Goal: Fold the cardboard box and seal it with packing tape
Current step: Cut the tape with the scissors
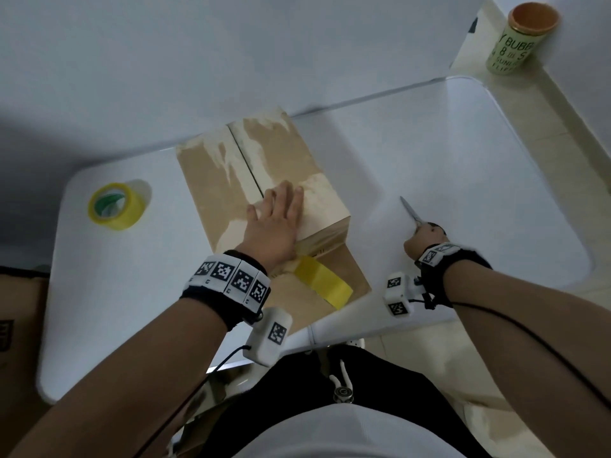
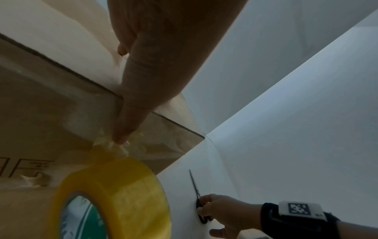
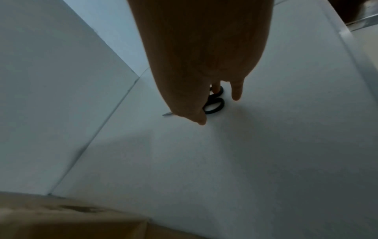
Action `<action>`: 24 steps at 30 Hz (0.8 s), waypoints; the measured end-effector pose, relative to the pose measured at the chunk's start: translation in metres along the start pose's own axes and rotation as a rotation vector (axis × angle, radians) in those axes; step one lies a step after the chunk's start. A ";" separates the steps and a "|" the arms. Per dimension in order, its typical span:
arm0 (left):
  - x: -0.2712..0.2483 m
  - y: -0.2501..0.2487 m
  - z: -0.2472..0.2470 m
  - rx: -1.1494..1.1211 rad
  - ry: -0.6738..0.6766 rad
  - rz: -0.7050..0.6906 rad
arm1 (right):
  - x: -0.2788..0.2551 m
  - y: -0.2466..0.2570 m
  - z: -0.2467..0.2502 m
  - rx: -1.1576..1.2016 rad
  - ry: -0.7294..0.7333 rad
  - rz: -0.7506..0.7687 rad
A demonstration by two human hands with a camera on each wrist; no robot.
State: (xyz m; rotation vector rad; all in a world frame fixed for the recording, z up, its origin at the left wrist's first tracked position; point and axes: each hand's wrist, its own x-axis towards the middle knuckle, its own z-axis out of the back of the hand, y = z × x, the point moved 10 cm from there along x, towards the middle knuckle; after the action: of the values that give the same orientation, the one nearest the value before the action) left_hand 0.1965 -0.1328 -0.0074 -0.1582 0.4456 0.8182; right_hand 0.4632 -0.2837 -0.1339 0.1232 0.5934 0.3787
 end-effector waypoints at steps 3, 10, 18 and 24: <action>0.000 0.000 0.000 0.018 0.000 0.018 | -0.004 -0.001 0.006 -0.049 -0.130 0.043; -0.001 -0.002 0.001 0.042 -0.016 0.029 | -0.002 0.011 -0.014 -0.145 -0.005 0.160; -0.003 0.000 -0.001 -0.004 -0.004 0.023 | -0.010 0.009 -0.021 -0.219 0.136 0.225; -0.004 0.002 -0.004 -0.020 -0.010 0.025 | -0.024 0.012 -0.024 -0.216 0.156 0.249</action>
State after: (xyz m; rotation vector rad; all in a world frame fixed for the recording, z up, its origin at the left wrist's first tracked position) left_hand 0.1912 -0.1355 -0.0092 -0.1668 0.4309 0.8479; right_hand 0.4276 -0.2817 -0.1386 -0.0410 0.6889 0.6956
